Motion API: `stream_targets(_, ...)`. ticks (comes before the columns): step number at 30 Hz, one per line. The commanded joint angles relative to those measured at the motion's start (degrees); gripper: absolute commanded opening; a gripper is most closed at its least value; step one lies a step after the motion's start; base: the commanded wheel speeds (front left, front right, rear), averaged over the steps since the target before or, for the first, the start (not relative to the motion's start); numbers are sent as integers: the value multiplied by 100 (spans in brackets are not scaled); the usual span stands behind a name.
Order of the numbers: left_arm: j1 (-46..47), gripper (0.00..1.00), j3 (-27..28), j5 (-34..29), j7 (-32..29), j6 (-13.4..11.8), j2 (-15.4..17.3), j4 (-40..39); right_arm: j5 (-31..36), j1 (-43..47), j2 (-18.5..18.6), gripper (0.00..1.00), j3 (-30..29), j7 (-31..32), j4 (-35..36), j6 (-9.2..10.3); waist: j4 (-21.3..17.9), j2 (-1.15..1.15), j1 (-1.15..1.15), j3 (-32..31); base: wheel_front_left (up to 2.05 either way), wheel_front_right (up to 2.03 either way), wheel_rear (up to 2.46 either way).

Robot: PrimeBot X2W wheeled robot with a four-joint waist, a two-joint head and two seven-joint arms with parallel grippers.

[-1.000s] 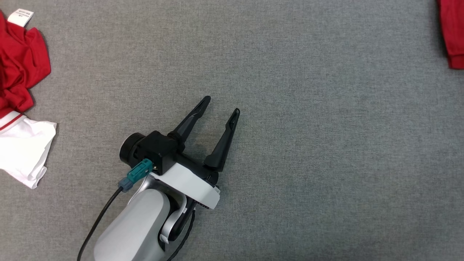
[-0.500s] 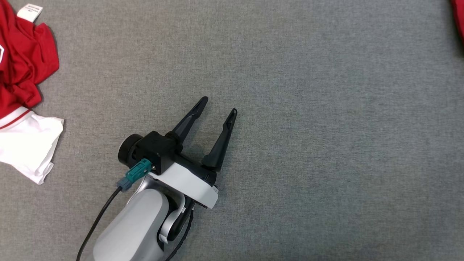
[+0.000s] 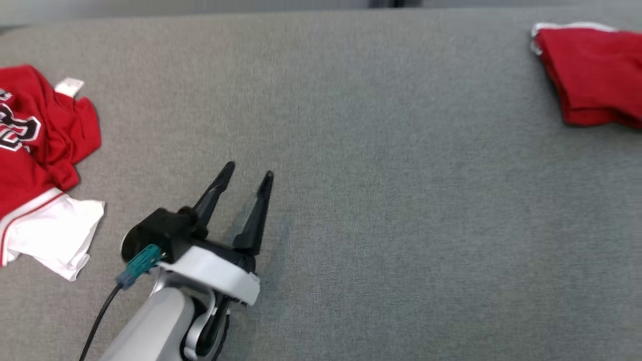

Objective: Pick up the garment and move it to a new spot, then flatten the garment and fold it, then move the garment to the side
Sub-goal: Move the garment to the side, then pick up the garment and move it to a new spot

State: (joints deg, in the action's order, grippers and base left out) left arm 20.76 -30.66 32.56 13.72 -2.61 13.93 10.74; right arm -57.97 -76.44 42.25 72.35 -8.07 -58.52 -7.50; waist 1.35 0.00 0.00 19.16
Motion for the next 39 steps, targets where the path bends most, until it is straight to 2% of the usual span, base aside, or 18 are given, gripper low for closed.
stream_targets(1,-202,100,129,89,45,-83,106,-47,-101,181,-102,100,-97,-264,140,0,-147,0,0,-604,0,0,0)
stream_targets(9,-923,100,500,318,87,-301,425,-309,-319,1114,-365,100,-543,-683,815,0,-213,0,0,-1562,0,0,0)
stream_targets(13,-1308,100,666,431,98,-424,552,-448,-196,1691,-432,100,-1201,-714,1168,0,-221,0,0,-1875,0,0,0)
stream_targets(14,-1308,100,666,431,98,-424,552,-448,-196,1691,-432,100,-1201,-714,1168,0,-221,0,0,-1875,0,0,0)
stream_targets(22,-1877,100,912,504,137,-545,550,-615,912,3709,-703,100,-3790,-707,2295,0,-233,0,0,-2039,0,0,0)
stream_targets(25,-1946,100,1023,438,148,-536,517,-597,1461,4610,-1032,100,-4831,-707,2798,-1,-232,0,0,-2060,0,0,0)
stream_targets(29,-2100,100,1228,303,150,-553,451,-591,2240,5697,-1624,100,-5835,-705,3554,0,-233,0,0,-2093,0,0,0)
stream_targets(35,-2226,100,1565,-56,153,-539,227,-642,3143,6945,-2570,100,-6681,-703,4479,-1,-160,0,0,-2104,0,0,0)
stream_targets(39,-2294,100,1667,-328,153,-444,39,-592,3639,7311,-2912,100,-6917,-703,4691,0,-136,0,0,-2082,0,0,0)
